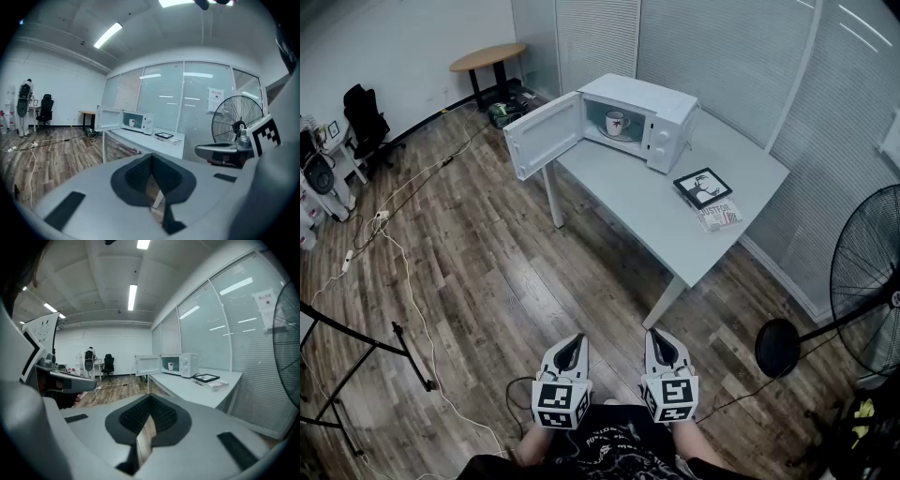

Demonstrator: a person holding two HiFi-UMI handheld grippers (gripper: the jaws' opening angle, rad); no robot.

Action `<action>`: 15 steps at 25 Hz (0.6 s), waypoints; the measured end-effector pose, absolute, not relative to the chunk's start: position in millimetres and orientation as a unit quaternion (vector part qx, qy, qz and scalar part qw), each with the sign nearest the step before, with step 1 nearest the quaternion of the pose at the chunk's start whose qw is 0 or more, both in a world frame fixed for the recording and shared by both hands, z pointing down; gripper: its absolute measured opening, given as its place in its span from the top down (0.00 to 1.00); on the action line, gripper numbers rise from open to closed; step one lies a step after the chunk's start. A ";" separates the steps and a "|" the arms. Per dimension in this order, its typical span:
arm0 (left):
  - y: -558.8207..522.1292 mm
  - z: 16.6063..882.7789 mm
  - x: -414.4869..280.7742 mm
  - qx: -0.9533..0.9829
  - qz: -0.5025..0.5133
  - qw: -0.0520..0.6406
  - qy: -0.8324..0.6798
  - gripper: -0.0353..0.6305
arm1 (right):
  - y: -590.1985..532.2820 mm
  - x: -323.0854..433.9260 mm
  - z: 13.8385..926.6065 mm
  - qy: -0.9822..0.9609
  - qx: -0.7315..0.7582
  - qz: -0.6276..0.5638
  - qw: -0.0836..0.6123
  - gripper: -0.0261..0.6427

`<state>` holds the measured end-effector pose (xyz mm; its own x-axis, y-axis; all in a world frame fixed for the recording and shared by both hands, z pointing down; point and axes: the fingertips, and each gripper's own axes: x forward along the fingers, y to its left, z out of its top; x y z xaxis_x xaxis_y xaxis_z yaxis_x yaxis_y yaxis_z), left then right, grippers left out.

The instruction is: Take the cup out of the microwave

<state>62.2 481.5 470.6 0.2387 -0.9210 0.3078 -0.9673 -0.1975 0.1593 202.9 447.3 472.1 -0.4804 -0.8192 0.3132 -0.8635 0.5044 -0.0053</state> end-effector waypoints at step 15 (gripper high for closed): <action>435.2 479.0 26.2 0.782 0.074 0.166 -0.595 0.94 | 407.8 182.9 470.3 -0.833 0.535 0.090 0.111 0.96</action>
